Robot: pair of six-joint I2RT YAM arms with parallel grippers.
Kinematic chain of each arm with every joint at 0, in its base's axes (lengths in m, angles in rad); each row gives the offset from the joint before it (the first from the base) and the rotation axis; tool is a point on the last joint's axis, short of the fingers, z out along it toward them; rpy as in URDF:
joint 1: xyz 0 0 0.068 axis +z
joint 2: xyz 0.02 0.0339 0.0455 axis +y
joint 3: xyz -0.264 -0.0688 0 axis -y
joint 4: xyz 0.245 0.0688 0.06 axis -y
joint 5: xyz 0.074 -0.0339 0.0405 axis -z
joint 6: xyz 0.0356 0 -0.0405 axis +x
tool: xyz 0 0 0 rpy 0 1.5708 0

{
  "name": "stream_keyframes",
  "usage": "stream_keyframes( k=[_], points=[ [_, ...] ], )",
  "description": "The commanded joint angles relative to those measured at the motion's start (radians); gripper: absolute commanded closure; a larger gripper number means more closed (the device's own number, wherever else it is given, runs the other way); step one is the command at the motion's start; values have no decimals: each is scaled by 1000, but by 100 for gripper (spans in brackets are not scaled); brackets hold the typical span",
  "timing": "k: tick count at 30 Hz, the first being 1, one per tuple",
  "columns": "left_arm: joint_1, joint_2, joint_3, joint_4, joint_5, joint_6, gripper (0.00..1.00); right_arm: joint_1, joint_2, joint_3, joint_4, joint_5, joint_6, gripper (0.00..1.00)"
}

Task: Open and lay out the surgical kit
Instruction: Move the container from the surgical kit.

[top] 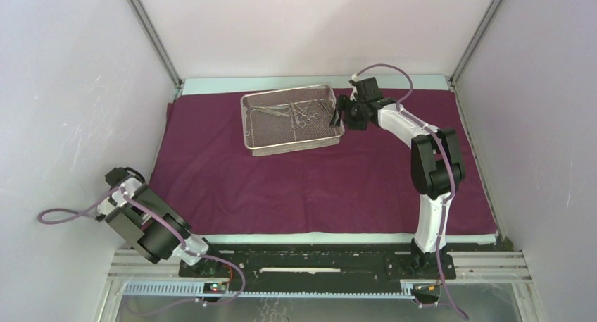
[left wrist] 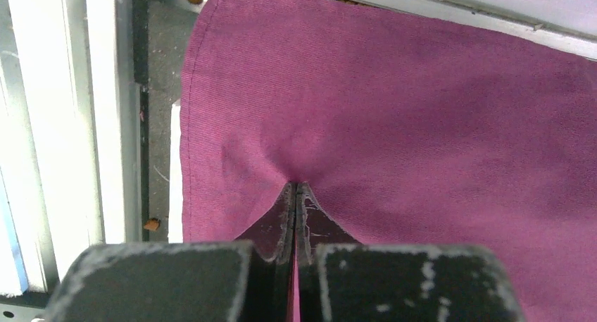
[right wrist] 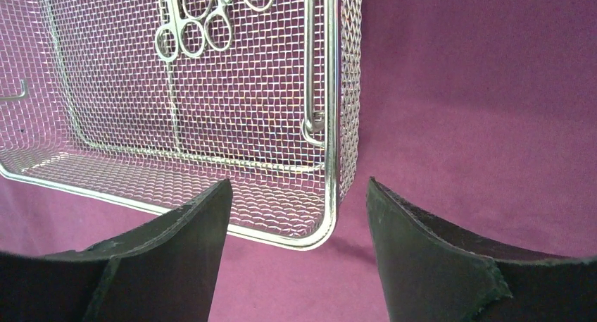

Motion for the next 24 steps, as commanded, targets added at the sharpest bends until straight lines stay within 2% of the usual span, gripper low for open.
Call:
stream_keyframes(
  k=[1,5,14,19,22,24],
  points=[
    [-8,27,81,27,-13,57,99,-24,-58,-36,16,-1,81,21],
    [-33,53,155,8,-60,109,95,-61,-142,-150,92,7,134,20],
    [-33,144,229,-24,-63,118,92,-68,-147,-144,99,2,94,18],
    [-67,71,222,-36,-71,121,61,-18,-89,-31,20,76,23,15],
    [-125,48,282,-93,-112,120,39,-21,-89,-28,31,73,38,14],
    [-172,24,326,-128,-150,120,29,-36,-100,-43,47,60,51,13]
  ],
)
